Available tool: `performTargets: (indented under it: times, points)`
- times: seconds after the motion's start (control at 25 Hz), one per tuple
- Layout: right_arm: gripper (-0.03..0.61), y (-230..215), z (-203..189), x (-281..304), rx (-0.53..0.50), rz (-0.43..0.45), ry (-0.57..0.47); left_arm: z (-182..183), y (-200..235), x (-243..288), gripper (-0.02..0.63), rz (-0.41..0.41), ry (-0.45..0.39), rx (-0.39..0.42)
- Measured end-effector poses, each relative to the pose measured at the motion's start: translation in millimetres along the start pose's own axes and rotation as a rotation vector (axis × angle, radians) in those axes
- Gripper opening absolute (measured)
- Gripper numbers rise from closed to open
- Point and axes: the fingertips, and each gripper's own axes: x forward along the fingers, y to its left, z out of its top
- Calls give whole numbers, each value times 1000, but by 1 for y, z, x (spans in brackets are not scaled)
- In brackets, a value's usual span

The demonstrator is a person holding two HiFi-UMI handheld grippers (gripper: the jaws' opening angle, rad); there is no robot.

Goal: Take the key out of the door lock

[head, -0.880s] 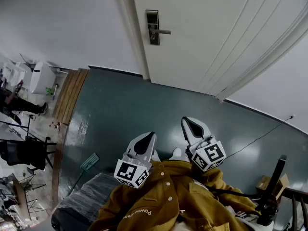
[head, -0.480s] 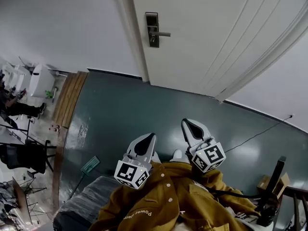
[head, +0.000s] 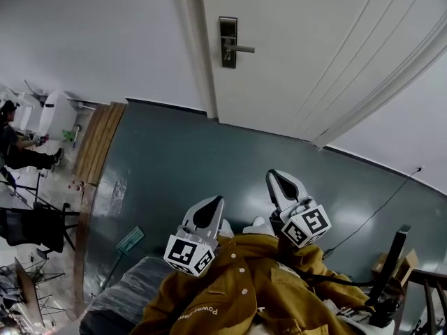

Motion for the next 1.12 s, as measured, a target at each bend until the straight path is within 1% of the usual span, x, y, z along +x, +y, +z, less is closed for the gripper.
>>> performTargets:
  times: [0.16,0.28,0.4,0.64,0.84,1.0,1.12]
  points:
    - [6,5,-3,11,9,-37,-12,3,17,-8,2,-7,-7,-22]
    - [6,8,-4,16,-5,-51,-9,6,23,-5,2,-24,-13,-23]
    - [6,-4,-5,22,1,-66,4,6,31,7,2,-33,-6,-37]
    - [6,-53,6,51,19,-80,6,18,50,57,2,-27,5,-36]
    - [6,-108,29,91,-11,-56,3,34,70,126,2,-3,29,-29]
    - [6,-151,52,114,-35,-32,-4,51,73,179,2,0,41,-2]
    - [6,-167,62,129,-31,-6,-6,62,76,200,2,19,44,-5]
